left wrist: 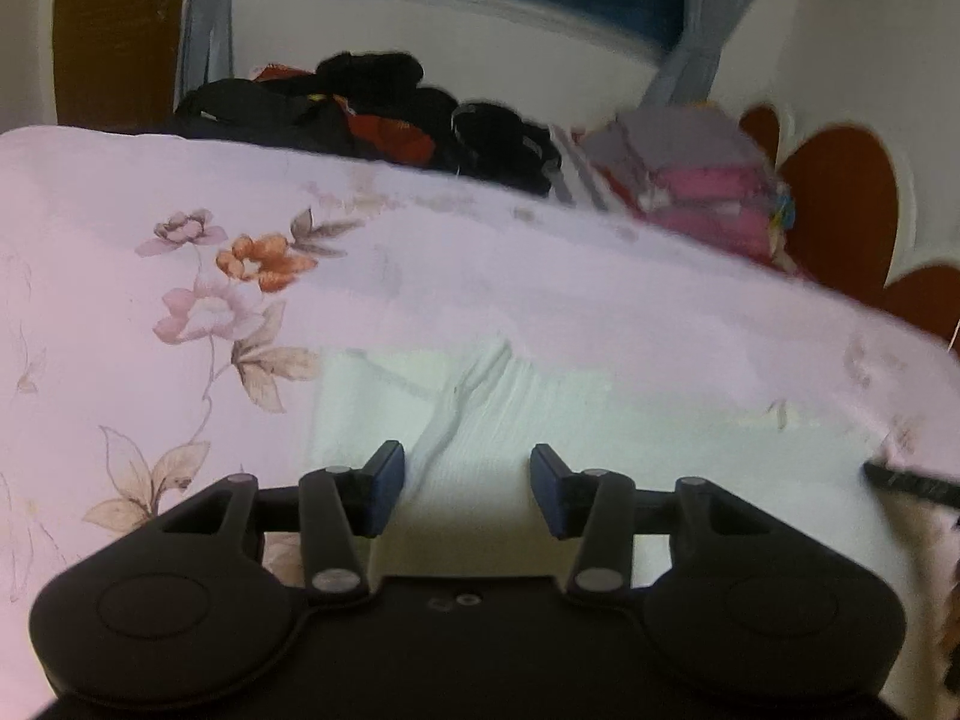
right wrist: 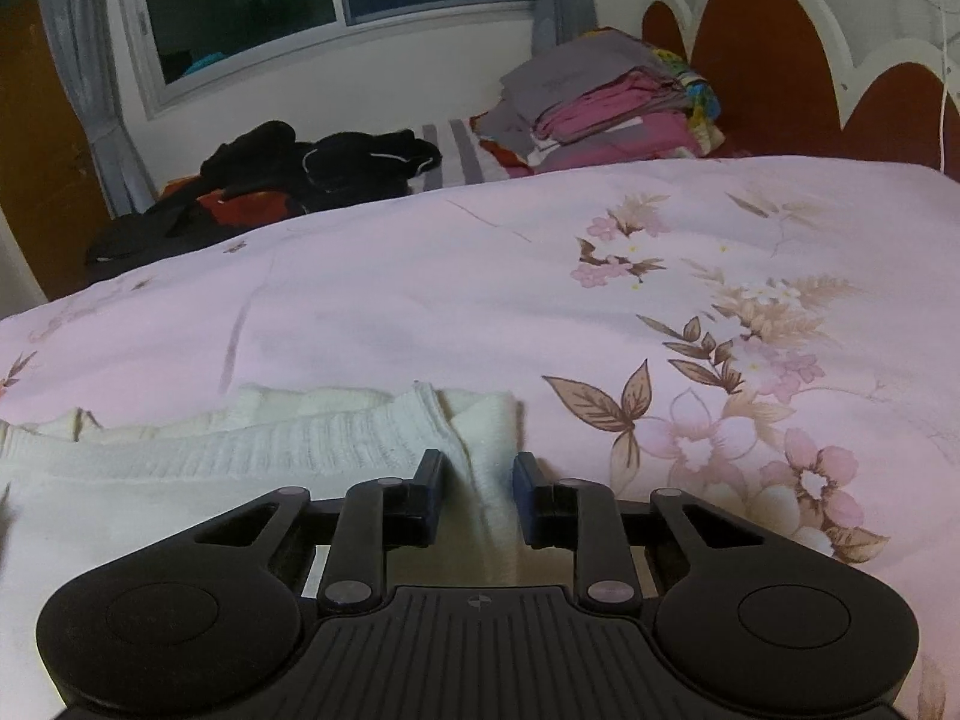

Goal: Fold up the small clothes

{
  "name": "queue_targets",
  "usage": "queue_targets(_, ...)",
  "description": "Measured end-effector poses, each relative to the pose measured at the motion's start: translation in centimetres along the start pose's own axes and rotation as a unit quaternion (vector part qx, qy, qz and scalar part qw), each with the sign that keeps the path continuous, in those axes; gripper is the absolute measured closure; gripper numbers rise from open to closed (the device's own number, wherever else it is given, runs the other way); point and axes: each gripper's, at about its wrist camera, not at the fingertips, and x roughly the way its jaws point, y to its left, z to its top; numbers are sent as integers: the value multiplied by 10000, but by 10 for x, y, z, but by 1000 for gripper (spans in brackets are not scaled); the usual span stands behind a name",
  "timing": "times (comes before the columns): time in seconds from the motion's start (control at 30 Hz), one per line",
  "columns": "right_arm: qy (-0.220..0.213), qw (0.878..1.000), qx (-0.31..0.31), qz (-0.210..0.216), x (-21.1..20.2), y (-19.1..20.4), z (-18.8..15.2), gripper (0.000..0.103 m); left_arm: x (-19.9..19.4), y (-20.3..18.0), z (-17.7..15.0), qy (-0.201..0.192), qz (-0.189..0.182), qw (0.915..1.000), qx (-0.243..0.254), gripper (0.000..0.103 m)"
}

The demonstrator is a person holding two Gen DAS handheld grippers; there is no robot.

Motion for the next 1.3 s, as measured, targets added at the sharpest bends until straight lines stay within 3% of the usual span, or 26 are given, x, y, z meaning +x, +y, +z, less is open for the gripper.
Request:
queue_targets(0.07, -30, 9998, -5, 197, -4, 2, 2, 78, 9, 2, 0, 64, 58, 10000, -36, 63)
queue_targets(0.13, -138, 9996, 19, 245, -9, 2, 4, 77, 12, 2, -2, -18, 111, 9999, -5, 73)
queue_targets(0.2, -33, 9990, 101, 425, -7, 1, 6, 65, 13, 3, -2, -100, 137, 9999, -28, 84)
queue_targets(0.23, 23, 9988, 117, 473, -5, 1, 5, 64, 13, 3, -3, -151, 177, 9997, -14, 87)
queue_targets(0.33, 95, 9993, -101, 360, -1, 7, 3, 65, 14, 4, -3, -236, 262, 9994, 57, 94)
queue_targets(0.37, 69, 9993, -121, 348, -1, 8, 2, 66, 14, 3, -2, -248, 275, 9993, 59, 96)
queue_targets(0.4, 73, 9992, -138, 355, -1, 9, 0, 79, 15, 2, -2, -262, 291, 9992, 69, 97)
queue_targets(0.47, 41, 9994, -192, 298, 0, 10, -1, 91, 15, -1, -2, -317, 329, 9989, 102, 98)
queue_targets(0.67, -305, 9993, -44, 222, -8, 4, 2, 94, 14, -3, -4, -468, 421, 9980, 79, 99)
queue_targets(0.77, -116, 9998, -188, 28, 4, 4, -2, 92, 17, -3, -3, -414, 474, 9980, 70, 99)
queue_targets(0.87, -372, 9986, -247, -268, -9, 1, 1, 70, 13, -2, 0, -347, 493, 9981, 84, 90)
queue_targets(0.9, -416, 9983, -244, -331, -12, -1, 3, 70, 10, 0, 0, -356, 475, 9982, 26, 87)
queue_targets(1.0, -536, 9982, -200, -166, -26, -4, 7, 70, -5, 3, -2, -510, 442, 9977, -20, 86)
queue_targets(1.13, -504, 9973, -486, 224, -37, 18, 3, 70, -23, -9, -10, -611, 244, 9975, 267, 86)
queue_targets(1.3, -226, 9959, -643, 601, -31, 46, -10, 70, -25, -29, -22, -395, -135, 9982, 428, 81)
